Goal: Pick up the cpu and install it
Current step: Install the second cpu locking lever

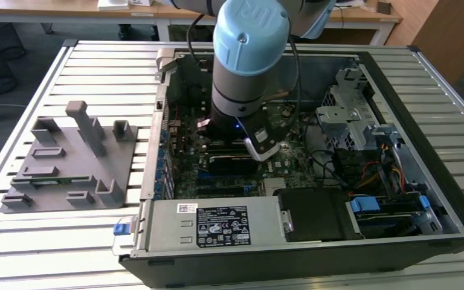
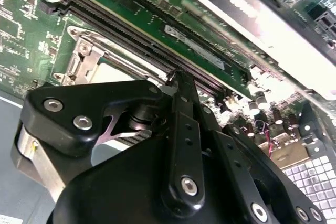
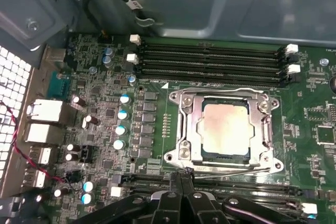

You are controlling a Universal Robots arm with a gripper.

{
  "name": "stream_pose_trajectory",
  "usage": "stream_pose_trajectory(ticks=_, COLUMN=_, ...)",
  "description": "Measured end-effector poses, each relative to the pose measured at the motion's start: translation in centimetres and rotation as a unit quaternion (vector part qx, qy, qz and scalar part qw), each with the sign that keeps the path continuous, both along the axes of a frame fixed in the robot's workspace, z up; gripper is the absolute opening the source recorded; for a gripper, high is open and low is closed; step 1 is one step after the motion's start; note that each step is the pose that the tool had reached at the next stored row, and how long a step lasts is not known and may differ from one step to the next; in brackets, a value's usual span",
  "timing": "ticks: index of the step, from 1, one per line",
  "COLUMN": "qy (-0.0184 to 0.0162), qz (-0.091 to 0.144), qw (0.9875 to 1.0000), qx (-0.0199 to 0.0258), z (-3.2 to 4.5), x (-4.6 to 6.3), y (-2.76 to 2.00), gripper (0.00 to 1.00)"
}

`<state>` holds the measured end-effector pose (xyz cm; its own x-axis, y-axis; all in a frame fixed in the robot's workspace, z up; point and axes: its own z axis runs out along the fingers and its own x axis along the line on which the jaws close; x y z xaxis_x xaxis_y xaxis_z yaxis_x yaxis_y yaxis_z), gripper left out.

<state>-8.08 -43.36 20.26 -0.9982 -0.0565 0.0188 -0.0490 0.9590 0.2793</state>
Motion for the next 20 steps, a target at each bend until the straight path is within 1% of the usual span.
stream_pose_trajectory(ticks=5, qy=0.0, qz=0.0, qw=1.0, qx=0.0009, z=-0.31, x=-0.09, y=-0.01, gripper=0.11)
stream_pose_trajectory(ticks=8, qy=0.0, qz=0.0, qw=1.0, qx=0.0047, z=-0.48, x=-0.14, y=-0.01, gripper=0.11)
stream_pose_trajectory(ticks=10, qy=0.0, qz=0.0, qw=1.0, qx=0.0063, z=-0.57, x=-0.2, y=0.0, gripper=0.11)
stream_pose_trajectory(ticks=15, qy=0.0, qz=0.0, qw=1.0, qx=0.0081, z=-0.72, x=-0.47, y=-0.01, gripper=0.11)
stream_pose_trajectory(ticks=20, qy=0.0, qz=0.0, qw=1.0, qx=0.01, z=-0.89, x=-0.5, y=0.01, gripper=0.11)
